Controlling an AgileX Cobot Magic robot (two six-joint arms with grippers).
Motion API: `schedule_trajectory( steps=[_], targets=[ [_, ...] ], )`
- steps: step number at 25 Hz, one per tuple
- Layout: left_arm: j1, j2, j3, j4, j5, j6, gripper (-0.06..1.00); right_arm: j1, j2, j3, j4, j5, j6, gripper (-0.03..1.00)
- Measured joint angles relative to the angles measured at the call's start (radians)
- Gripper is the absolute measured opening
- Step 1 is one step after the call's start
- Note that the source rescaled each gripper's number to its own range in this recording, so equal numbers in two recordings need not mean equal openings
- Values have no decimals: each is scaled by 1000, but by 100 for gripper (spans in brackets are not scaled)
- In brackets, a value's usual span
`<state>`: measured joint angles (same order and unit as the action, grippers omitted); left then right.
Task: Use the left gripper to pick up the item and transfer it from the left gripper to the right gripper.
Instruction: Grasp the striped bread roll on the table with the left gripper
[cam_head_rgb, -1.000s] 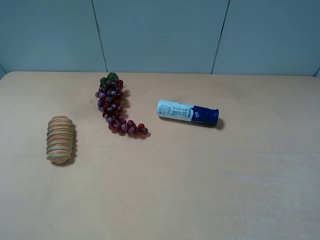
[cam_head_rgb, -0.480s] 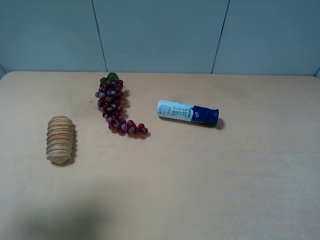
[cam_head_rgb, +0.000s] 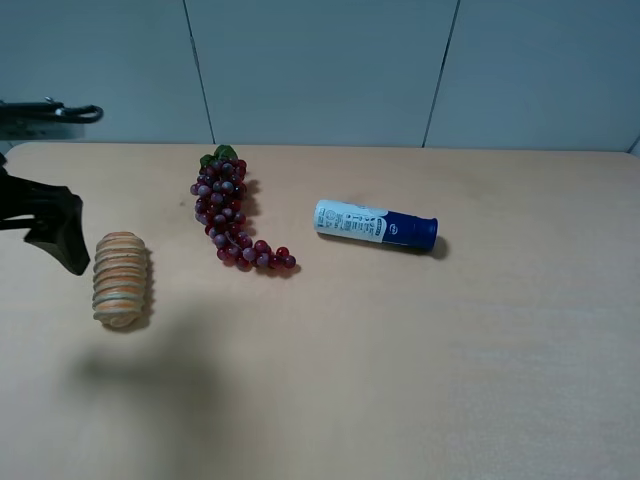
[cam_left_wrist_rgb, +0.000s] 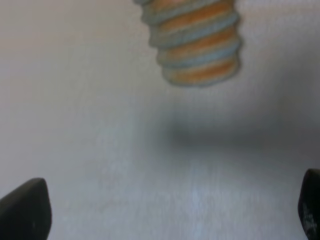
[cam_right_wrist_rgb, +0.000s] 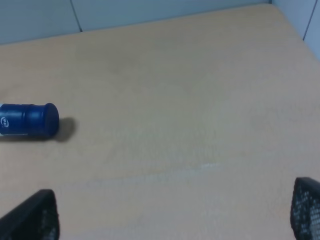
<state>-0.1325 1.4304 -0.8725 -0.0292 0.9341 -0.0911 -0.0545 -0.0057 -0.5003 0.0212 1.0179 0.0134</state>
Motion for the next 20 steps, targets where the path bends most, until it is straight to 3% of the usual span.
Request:
schedule_trajectory(
  steps=[8, 20],
  targets=[
    [-87, 279, -1, -3, -125, -25, 98, 0, 0, 0, 0, 0, 0, 100],
    [-95, 421, -1, 4, -351, -56, 95, 0, 0, 0, 0, 0, 0, 100]
  ],
)
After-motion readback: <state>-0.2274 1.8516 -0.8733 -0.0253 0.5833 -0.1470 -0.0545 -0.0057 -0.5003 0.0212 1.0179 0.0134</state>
